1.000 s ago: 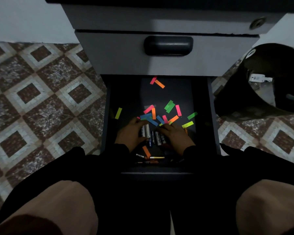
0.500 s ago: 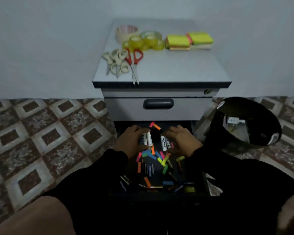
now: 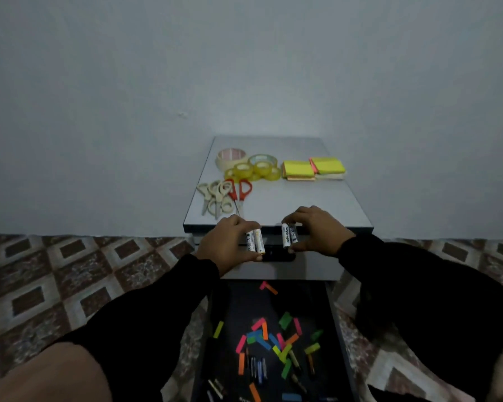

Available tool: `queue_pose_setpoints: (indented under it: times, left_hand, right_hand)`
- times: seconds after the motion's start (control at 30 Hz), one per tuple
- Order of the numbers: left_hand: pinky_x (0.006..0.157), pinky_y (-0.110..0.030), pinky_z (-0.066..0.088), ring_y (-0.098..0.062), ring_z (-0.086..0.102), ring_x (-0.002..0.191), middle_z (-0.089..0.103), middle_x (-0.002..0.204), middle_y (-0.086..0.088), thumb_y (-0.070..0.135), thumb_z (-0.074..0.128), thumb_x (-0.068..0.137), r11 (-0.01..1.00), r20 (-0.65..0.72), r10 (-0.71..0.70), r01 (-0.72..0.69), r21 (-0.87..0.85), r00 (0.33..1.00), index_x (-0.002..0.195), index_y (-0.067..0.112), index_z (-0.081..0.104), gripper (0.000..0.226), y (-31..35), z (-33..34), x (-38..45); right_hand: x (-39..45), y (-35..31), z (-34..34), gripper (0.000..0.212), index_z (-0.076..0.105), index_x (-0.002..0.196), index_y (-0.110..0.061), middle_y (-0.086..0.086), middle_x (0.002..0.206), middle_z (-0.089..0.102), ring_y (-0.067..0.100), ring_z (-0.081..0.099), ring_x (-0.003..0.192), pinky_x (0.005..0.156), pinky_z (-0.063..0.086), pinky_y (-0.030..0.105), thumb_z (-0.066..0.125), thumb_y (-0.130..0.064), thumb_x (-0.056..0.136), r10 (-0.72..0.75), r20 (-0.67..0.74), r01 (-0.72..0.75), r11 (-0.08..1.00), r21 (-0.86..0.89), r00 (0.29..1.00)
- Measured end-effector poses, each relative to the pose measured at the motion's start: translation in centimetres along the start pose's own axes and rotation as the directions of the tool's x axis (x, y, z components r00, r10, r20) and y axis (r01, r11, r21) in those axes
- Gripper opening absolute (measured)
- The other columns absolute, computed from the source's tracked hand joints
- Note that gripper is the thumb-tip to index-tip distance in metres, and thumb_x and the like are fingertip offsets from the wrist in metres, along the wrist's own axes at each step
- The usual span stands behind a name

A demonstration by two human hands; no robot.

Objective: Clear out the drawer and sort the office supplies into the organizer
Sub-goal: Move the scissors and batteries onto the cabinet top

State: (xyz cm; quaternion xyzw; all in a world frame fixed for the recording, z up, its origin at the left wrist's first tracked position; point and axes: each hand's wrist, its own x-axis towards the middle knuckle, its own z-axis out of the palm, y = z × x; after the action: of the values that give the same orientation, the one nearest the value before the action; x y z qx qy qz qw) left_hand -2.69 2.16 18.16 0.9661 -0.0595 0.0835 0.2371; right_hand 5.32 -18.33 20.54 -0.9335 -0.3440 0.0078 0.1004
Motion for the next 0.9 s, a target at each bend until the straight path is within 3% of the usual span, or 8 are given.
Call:
queue_pose_setpoints:
  times: [0.4,0.63,0.9]
  left_hand:
    - [0.087,-0.028,0.042,-0.014,0.045,0.114,0.049,0.118,0.002,0.043,0.075,0.074,0.998,-0.024,-0.029,0.030,0.058,0.999,0.131,0.032,0.050,0.063,-2.7,-3.2,6.3]
    - [0.080,-0.022,0.036,-0.012,0.043,0.112,0.050,0.116,0.005,0.044,0.075,0.072,0.998,-0.030,0.003,-0.001,0.069,1.000,0.130,0.030,0.052,0.063,-4.3,-3.4,8.1]
    - [0.074,-0.020,0.029,-0.009,0.040,0.106,0.051,0.114,0.005,0.046,0.073,0.074,0.995,-0.026,0.019,-0.016,0.098,0.999,0.127,0.030,0.054,0.059,-5.5,-3.5,8.8]
  right_hand:
    - [10.9,3.1,-2.1,0.060,0.058,0.124,-0.010,0.011,0.122,0.059,0.026,0.054,0.109,0.093,0.044,0.035,0.080,-0.023,0.070,0.122,0.044,-0.124,0.990,0.064,0.992]
    - [15.2,4.3,-1.6,0.063,0.057,0.125,-0.013,0.009,0.124,0.059,0.028,0.054,0.111,0.090,0.042,0.030,0.081,-0.029,0.069,0.170,0.054,-0.173,0.984,0.040,0.984]
    - [17.2,4.5,-1.5,0.066,0.054,0.129,-0.015,0.011,0.126,0.058,0.030,0.052,0.116,0.095,0.043,0.034,0.079,-0.031,0.070,0.191,0.064,-0.191,0.982,-0.014,0.979]
